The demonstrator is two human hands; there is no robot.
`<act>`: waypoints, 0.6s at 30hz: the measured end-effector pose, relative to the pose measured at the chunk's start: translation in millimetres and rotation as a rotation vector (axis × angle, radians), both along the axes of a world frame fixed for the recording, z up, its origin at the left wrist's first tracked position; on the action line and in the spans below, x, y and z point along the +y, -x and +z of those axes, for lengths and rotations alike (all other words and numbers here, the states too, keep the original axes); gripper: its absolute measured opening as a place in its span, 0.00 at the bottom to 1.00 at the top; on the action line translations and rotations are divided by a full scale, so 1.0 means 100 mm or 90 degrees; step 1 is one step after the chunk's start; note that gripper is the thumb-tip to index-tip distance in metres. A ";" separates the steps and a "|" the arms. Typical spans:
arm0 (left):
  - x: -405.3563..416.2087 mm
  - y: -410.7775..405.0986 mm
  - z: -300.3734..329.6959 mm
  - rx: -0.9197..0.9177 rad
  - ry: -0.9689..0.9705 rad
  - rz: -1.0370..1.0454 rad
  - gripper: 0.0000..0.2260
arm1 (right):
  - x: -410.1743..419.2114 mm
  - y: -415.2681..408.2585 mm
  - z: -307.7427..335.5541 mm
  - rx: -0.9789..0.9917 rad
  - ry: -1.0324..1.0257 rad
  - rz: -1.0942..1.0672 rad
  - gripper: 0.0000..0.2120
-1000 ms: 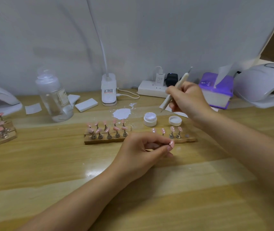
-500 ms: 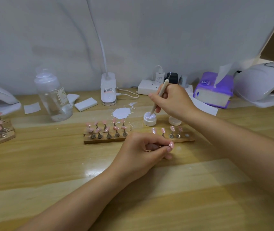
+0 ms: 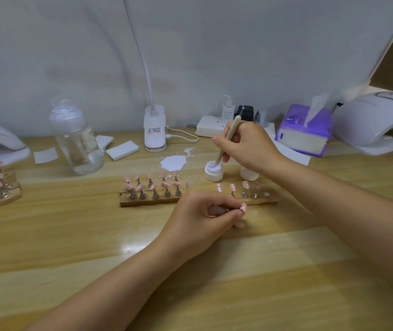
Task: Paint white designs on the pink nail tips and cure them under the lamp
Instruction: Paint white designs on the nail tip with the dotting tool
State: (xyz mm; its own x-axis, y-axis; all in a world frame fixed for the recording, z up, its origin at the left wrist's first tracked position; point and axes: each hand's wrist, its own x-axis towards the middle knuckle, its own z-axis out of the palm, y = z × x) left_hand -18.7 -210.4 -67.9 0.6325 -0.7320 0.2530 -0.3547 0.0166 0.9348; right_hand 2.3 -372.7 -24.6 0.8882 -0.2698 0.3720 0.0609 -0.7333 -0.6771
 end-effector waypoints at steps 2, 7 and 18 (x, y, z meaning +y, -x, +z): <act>0.00 0.00 0.00 -0.005 -0.003 0.003 0.08 | -0.01 0.04 0.02 -0.003 -0.023 0.000 0.13; 0.00 -0.01 -0.01 0.012 0.007 0.012 0.10 | -0.03 0.27 0.14 -0.167 -0.157 -0.114 0.17; -0.01 0.00 0.01 -0.034 -0.019 0.021 0.05 | 0.21 1.01 -0.28 -0.198 -0.488 0.001 0.06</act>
State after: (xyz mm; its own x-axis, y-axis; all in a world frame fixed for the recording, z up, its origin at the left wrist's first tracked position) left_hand -18.8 -211.6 -67.1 0.6426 -0.7190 0.2646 -0.4034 -0.0239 0.9147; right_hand -98.4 -352.2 -52.3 0.7757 -0.5470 0.3146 0.3292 -0.0744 -0.9413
